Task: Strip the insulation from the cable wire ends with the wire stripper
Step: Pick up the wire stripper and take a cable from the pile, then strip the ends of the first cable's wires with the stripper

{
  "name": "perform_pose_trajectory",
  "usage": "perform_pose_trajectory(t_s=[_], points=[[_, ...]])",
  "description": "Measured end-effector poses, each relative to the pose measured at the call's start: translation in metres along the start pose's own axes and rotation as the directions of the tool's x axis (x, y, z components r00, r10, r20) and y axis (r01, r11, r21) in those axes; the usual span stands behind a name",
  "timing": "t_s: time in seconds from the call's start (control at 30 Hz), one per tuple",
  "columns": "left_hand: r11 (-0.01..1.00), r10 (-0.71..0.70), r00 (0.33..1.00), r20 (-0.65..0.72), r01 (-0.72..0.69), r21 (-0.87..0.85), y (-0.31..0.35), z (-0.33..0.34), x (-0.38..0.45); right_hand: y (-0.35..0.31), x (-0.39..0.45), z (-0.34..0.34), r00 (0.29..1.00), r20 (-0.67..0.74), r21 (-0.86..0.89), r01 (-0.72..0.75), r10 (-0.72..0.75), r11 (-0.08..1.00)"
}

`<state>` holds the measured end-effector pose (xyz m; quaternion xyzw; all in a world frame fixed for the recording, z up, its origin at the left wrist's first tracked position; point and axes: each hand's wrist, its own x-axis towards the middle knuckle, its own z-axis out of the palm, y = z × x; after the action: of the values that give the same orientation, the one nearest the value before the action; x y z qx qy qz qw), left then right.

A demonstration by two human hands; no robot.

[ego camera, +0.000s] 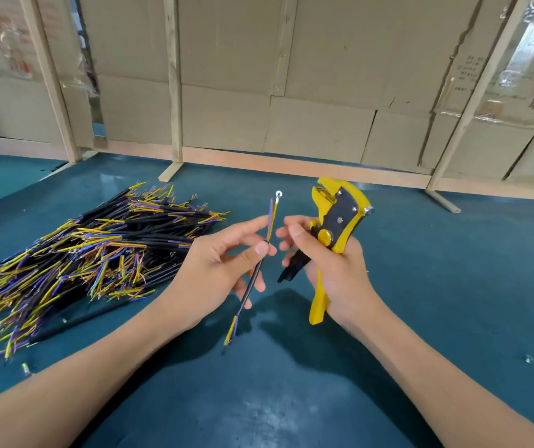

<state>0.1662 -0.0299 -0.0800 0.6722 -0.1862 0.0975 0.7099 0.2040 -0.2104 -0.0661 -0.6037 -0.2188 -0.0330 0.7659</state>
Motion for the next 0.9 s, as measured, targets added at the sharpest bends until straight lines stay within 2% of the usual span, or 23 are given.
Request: perform_pose_trajectory(t_s=[0.1,0.27,0.33,0.47,0.57,0.7,0.8,0.9], points=[[0.999,-0.026,0.998,0.059,0.025,0.027,0.0,0.005,-0.001,-0.003,0.001,-0.001,0.997,0.037,0.036,-0.065,0.064,0.997],[0.994,-0.106,0.99,0.092,0.104,0.023,-0.002,0.007,-0.003,-0.003,0.002,-0.006,0.985,-0.057,0.036,-0.158,0.16,0.987],[0.994,-0.108,0.986,0.127,0.106,0.019,-0.002,0.007,-0.004,-0.002,0.003,-0.007,0.974,-0.1,0.092,-0.194,0.203,0.977],[0.969,0.024,0.977,0.212,-0.075,0.235,-0.001,-0.001,-0.008,-0.004,0.012,-0.016,0.91,-0.192,0.293,-0.305,0.369,0.906],[0.929,0.108,0.96,0.258,-0.19,0.318,0.001,-0.003,-0.012,-0.005,0.017,-0.031,0.864,-0.167,0.41,-0.378,0.476,0.83],[0.895,0.218,0.959,0.18,-0.269,0.355,0.004,0.004,-0.011,-0.002,0.018,-0.041,0.835,-0.109,0.493,-0.426,0.54,0.759],[0.756,0.393,0.902,0.178,-0.427,0.497,0.006,0.008,-0.008,0.002,0.018,-0.042,0.818,-0.063,0.485,-0.476,0.572,0.734],[0.663,0.496,0.857,0.139,-0.477,0.577,0.011,0.008,-0.009,0.003,0.016,-0.041,0.796,-0.001,0.443,-0.542,0.605,0.714]])
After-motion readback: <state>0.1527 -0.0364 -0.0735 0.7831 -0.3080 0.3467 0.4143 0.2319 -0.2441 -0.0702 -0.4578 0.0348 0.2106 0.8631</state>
